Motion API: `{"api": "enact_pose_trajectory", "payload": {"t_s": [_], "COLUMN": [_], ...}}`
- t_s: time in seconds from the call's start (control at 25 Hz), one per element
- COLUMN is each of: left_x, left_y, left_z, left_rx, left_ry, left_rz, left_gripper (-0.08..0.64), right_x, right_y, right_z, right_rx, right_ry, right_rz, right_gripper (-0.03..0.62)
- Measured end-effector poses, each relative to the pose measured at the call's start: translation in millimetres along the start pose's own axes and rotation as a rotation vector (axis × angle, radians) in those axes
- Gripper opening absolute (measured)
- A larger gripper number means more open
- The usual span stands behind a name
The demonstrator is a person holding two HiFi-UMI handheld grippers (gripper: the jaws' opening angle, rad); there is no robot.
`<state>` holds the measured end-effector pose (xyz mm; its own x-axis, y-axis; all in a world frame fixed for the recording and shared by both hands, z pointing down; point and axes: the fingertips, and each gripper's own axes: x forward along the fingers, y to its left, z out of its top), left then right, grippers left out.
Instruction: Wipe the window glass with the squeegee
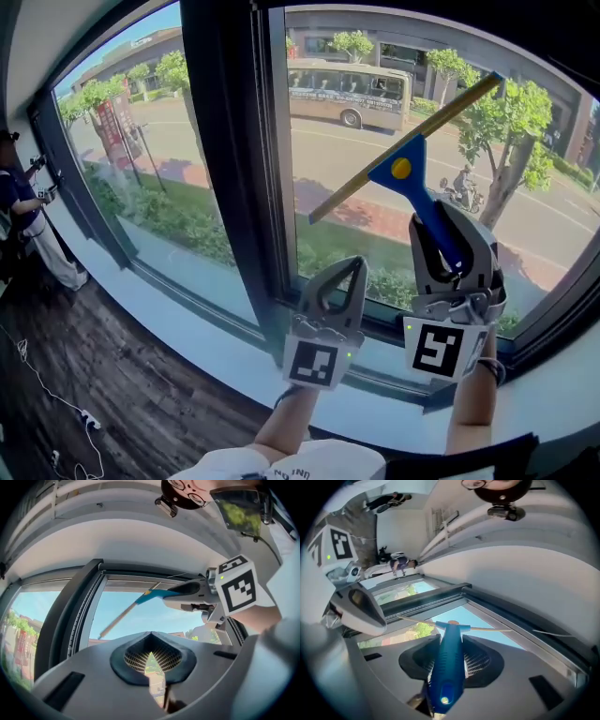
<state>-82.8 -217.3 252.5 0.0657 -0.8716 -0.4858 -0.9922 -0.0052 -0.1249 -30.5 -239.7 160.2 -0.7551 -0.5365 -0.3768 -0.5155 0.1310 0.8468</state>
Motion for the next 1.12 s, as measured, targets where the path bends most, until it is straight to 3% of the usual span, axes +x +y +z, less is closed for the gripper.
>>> {"api": "enact_pose_trajectory", "payload": {"t_s": [0.24,0.4,0.76,1.12], "left_x": [-8.0,-11.0,-2.5,-2.3], "left_y": [16.7,16.5,32.5,32.4], "left_z": [16.4,21.8,37.9,45.6], "left_rx": [0.032,0.143,0.170,0.174], "left_ry": [-0.017,0.001,-0.027,-0.043], "left_rz": [0.027,-0.010,0.011,0.007], "left_gripper": [-0.002,-0.002,-0.002,-0.002], "right_x": [44.5,78.3,154.9,182.3], "right_y": [12.5,21.3,18.7,31.3], "right_z": [7.2,19.2,51.0,59.9], "right_rx": [-0.207,-0.293,-0.421,-0.519], "right_ry": [0.034,0.052,0.065,0.111], "right_rz": [0.149,0.234,0.309,0.342], "right_gripper": [0.149,0.149,0.149,0.149]}}
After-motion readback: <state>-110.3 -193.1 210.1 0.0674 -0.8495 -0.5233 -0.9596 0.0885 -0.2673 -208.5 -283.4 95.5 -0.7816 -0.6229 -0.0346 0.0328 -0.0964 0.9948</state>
